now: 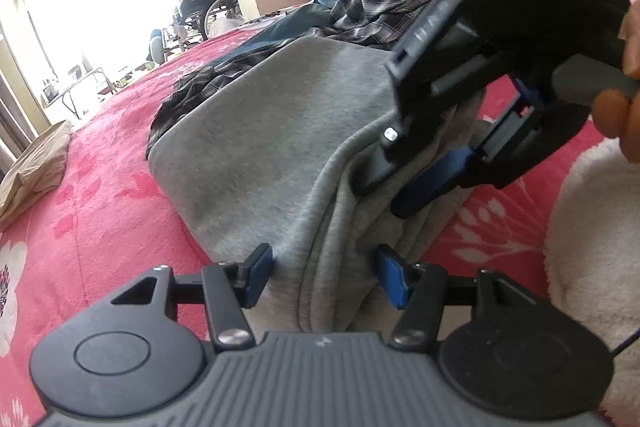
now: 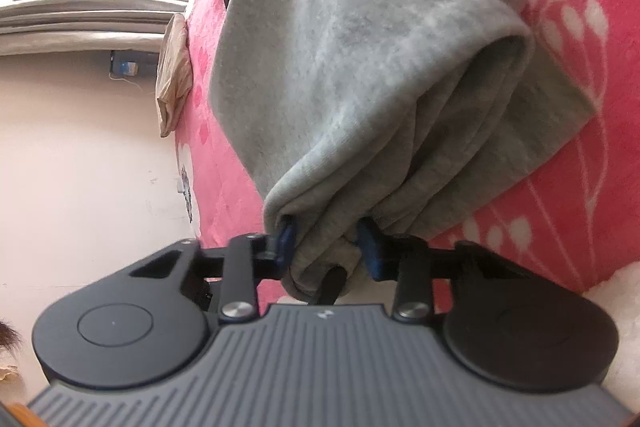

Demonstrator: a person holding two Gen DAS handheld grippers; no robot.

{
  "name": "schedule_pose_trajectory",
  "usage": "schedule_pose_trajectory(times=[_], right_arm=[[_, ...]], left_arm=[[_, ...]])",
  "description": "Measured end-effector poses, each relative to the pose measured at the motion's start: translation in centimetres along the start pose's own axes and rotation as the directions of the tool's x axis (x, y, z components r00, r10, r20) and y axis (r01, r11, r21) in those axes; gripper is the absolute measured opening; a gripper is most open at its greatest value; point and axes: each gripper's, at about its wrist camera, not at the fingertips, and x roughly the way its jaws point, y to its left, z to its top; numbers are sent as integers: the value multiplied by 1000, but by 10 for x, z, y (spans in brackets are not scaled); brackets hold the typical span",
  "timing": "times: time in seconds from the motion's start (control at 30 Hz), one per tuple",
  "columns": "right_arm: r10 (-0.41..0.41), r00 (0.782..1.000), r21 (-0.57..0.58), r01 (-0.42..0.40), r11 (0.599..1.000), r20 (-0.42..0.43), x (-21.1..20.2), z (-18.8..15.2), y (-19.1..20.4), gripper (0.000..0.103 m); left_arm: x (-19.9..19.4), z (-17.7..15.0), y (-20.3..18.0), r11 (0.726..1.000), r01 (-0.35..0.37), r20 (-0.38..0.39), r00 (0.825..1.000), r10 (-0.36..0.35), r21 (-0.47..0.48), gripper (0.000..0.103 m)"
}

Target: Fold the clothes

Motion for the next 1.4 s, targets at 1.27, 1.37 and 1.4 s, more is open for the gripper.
schedule_pose_trajectory(times=[1.27,1.37,1.4], right_arm=[[-97,988,-145,114,983,118,-6,7,13,7],[-119,982,-110,136,985,150,-17,7,6,7],[-141,978,-105,158,982,156,-24,4,4,7]], left_arm=[[4,-2,-7,983,-185,33,982,185,9,32],[8,-3,-8,981,-191,24,981,191,16,35],[9,-3,-8,981,-191,20,982,190,18,34]])
